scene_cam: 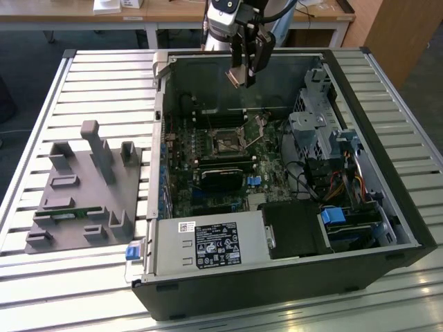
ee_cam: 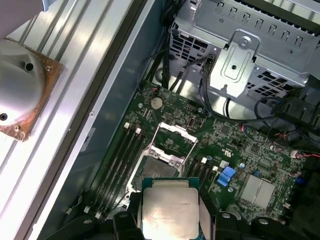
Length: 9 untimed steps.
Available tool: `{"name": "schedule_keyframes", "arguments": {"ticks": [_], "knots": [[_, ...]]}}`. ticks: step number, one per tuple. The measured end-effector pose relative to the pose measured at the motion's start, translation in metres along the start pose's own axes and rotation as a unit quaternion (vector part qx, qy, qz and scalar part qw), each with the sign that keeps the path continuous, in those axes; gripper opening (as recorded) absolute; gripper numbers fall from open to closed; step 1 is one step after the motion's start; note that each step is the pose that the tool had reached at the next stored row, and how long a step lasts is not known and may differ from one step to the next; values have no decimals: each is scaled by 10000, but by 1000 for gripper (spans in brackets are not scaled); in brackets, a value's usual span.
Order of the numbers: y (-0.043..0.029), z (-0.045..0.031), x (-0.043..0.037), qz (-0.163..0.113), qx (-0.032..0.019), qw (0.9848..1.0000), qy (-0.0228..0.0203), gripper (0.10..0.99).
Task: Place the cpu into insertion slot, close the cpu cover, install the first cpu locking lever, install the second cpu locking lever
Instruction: 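Place the cpu into insertion slot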
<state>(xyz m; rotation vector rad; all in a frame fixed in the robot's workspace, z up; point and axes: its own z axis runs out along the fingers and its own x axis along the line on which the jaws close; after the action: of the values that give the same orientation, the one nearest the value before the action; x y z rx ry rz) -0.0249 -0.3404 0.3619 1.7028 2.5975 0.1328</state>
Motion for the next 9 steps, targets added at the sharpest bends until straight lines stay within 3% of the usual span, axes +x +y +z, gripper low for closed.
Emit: {"name": "schedule_keyframes", "arguments": {"ticks": [9], "knots": [[0,1,0,261,-5,9997,-24,537]]}}
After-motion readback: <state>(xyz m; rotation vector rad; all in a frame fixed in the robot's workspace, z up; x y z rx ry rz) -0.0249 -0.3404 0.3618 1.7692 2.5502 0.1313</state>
